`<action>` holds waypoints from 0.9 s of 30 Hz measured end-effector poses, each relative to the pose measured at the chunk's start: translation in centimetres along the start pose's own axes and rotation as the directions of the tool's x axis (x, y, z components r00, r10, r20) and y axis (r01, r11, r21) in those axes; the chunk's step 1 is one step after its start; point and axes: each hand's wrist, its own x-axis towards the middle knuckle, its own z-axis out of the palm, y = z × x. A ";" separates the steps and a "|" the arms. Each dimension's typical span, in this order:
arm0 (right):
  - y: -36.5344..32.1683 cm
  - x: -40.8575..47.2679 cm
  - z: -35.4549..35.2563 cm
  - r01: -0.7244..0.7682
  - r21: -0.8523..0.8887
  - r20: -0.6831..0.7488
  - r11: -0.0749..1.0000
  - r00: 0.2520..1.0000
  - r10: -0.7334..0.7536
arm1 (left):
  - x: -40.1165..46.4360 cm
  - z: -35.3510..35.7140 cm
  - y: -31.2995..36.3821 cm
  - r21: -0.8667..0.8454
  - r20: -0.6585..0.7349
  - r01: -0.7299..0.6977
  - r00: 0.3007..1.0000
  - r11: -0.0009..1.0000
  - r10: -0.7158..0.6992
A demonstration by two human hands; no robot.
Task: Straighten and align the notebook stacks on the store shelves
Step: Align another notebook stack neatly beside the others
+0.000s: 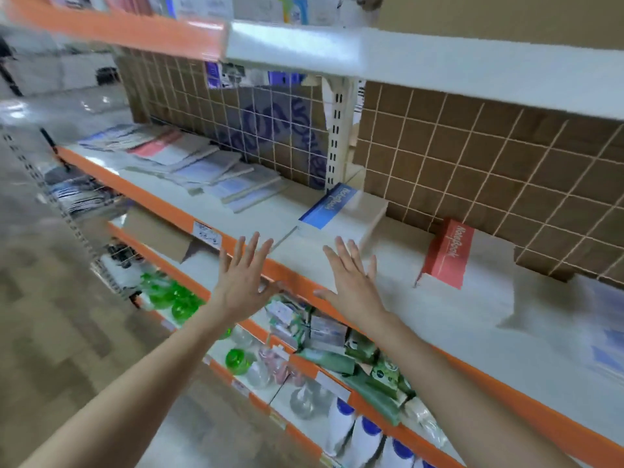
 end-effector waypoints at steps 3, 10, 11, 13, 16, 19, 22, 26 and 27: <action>-4.6 3.8 1.2 0.034 0.010 0.018 0.999 0.999 -0.034 | -0.1 -0.8 -5.5 0.000 -0.028 0.043 0.999 0.999 -0.043; -18.1 13.3 6.4 0.095 0.074 0.035 0.993 0.995 -0.098 | 1.5 -1.7 -21.5 0.012 -0.033 0.102 0.994 0.995 -0.102; -19.9 14.6 7.0 0.104 0.085 0.036 0.991 0.994 -0.108 | 1.8 -2.0 -23.7 0.026 -0.026 0.110 0.994 0.994 -0.109; -23.1 16.9 7.8 0.104 0.121 0.026 0.987 0.994 -0.108 | 2.6 -2.6 -28.0 0.048 -0.006 0.126 0.992 0.991 -0.126; -26.1 20.1 8.7 0.088 0.148 0.023 0.985 0.995 -0.092 | 4.4 -3.0 -33.1 0.063 0.025 0.135 0.990 0.989 -0.137; -27.7 23.5 9.1 0.068 0.160 0.030 0.985 0.997 -0.074 | 6.8 -2.9 -36.7 0.051 0.029 0.127 0.991 0.991 -0.129; -28.7 27.7 9.0 0.040 0.145 0.027 0.989 0.999 -0.044 | 10.1 -2.5 -39.5 0.026 0.017 0.140 0.990 0.990 -0.140; -29.7 34.5 9.3 0.003 0.100 0.029 0.995 1.000 -0.006 | 15.8 -2.0 -42.6 -0.007 0.002 0.125 0.992 0.992 -0.125; -29.9 36.5 9.5 -0.001 0.094 0.018 0.996 1.000 0.000 | 17.4 -2.1 -43.4 -0.008 -0.003 0.113 0.994 0.994 -0.113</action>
